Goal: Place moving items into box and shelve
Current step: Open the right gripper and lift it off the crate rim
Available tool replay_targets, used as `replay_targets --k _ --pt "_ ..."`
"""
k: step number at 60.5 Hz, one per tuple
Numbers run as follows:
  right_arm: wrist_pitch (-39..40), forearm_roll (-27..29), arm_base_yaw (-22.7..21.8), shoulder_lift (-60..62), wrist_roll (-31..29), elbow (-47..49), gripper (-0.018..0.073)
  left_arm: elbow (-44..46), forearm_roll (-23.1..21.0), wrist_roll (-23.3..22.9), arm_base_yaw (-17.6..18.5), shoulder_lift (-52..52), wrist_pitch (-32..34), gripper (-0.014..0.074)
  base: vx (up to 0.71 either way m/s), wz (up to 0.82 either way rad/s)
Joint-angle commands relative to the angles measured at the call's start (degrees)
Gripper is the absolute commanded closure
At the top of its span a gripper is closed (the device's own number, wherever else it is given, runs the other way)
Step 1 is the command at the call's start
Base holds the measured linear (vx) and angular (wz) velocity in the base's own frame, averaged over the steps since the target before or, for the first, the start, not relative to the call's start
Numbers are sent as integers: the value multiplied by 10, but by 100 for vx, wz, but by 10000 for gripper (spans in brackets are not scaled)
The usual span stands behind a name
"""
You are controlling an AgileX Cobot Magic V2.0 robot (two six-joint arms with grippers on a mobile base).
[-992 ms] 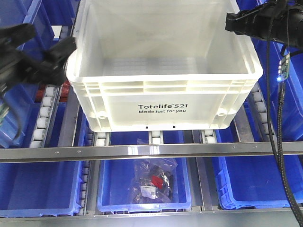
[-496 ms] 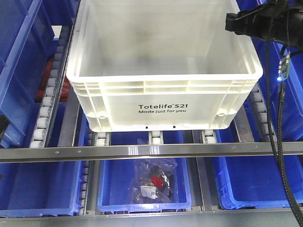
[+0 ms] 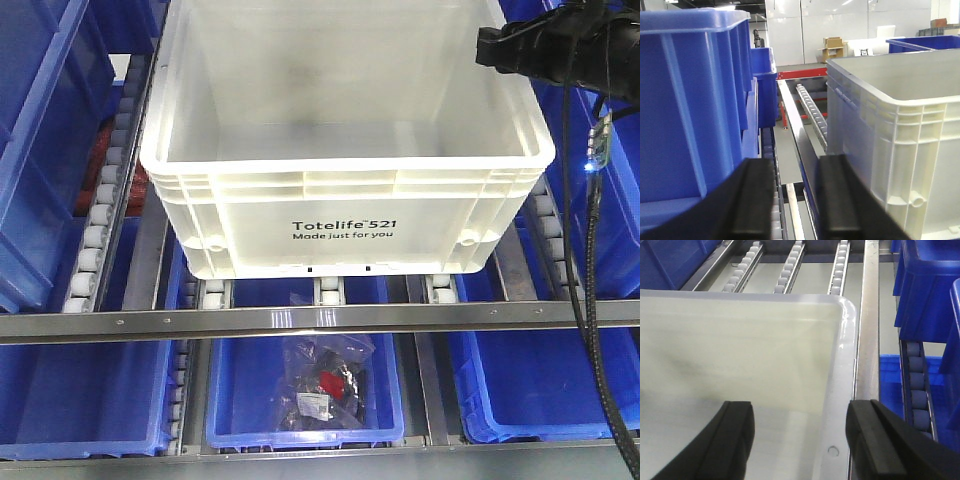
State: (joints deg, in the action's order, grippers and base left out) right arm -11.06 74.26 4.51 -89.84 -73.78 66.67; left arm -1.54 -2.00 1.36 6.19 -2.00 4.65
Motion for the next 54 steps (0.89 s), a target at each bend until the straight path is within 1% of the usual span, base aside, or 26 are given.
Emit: replay_targets --k 1,4,6,16,54 --pt "10 8 0 25 -8 20 104 -14 -6 -4 0 29 5 477 0 0" --pt "10 8 0 25 -8 20 104 -14 -6 -3 0 34 -9 563 0 0" --pt "10 8 0 25 -8 20 104 -14 -4 -2 -1 29 -14 605 0 0" --pt "10 8 0 25 -8 20 104 -14 -4 -2 -1 32 -26 603 0 0" --pt "10 8 0 25 -8 20 104 -14 -4 -2 -1 31 -26 603 0 0"
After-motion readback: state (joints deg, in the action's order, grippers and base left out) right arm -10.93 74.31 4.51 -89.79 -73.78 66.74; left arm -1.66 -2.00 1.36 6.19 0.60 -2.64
